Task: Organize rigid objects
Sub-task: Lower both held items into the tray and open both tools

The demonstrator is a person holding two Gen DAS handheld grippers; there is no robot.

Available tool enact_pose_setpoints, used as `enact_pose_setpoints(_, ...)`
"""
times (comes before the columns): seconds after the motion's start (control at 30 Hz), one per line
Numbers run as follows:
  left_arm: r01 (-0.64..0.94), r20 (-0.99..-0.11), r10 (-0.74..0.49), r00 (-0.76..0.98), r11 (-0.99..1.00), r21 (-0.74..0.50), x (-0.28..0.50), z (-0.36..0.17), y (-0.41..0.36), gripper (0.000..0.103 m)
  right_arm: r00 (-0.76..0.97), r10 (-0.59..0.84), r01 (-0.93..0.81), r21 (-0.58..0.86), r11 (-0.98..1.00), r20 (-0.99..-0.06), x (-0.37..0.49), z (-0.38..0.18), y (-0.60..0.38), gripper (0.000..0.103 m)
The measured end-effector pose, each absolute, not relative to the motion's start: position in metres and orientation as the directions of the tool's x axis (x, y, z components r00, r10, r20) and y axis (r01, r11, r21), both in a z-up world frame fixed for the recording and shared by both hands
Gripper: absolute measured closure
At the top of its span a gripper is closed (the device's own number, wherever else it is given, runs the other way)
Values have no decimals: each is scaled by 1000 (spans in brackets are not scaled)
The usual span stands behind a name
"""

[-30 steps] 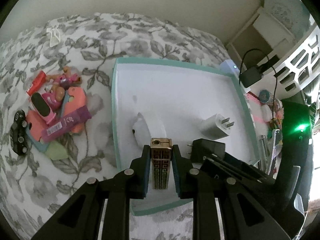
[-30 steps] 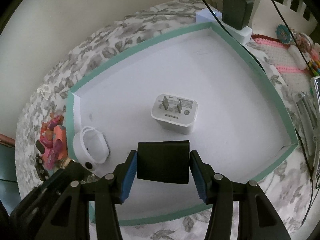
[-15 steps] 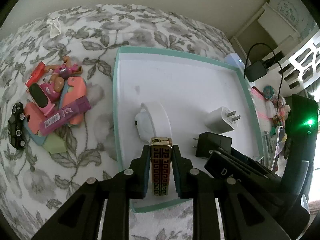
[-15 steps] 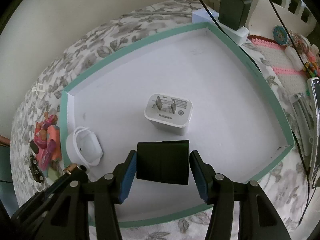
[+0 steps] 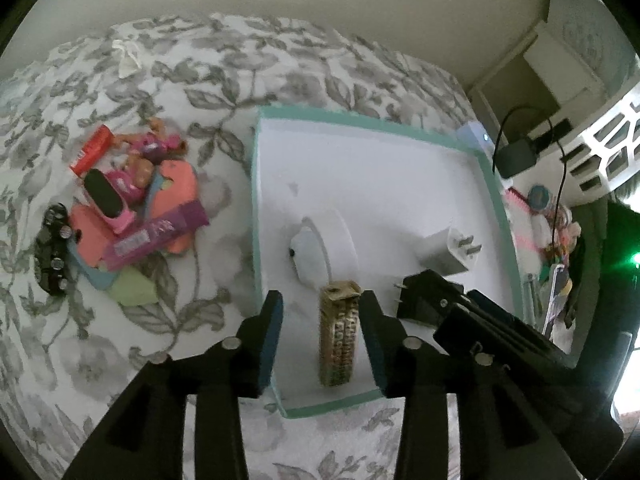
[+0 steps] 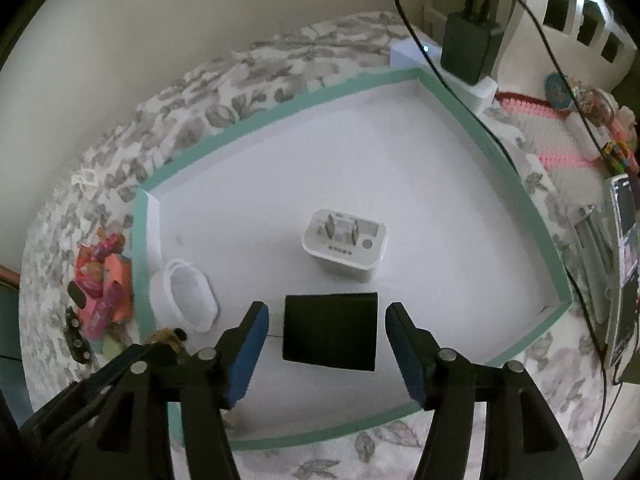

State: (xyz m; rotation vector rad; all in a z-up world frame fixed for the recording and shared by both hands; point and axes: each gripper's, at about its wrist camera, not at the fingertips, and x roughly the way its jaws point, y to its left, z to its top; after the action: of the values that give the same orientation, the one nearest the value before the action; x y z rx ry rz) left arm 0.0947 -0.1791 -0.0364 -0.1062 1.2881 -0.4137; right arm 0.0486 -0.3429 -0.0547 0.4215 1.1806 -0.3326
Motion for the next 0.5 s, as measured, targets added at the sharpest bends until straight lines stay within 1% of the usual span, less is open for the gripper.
enact_pose_setpoints(0.1,232,-904,-345,253,929,-290,95,-28,-173,54,371,-40,451,142,881,-928,49,-47,-339,35)
enact_pose_setpoints(0.17,218,-903,-332,274,936,-278,96,-24,-169,54,379,-42,441,141,886,-924,50,-43,-337,35)
enact_pose_setpoints(0.27,176,-910,-265,320,960,-217,98,-21,-159,52,385,-45,432,137,891,-922,51,-42,-334,35)
enact_pose_setpoints(0.33,133,-915,-214,342,975,-178,100,-21,-148,48,385,-47,425,132,896,-922,52,-43,-332,35)
enact_pose_setpoints(0.37,114,-917,-196,347,980,-166,102,-21,-143,44,384,-47,419,129,899,-922,53,-43,-331,35)
enact_pose_setpoints(0.43,72,-922,-156,355,988,-140,106,-22,-133,43,383,-47,410,124,904,-922,54,-44,-329,31)
enact_pose_setpoints(0.5,36,-923,-120,364,993,-115,109,-23,-122,40,384,-56,400,112,910,-922,55,-44,-326,22)
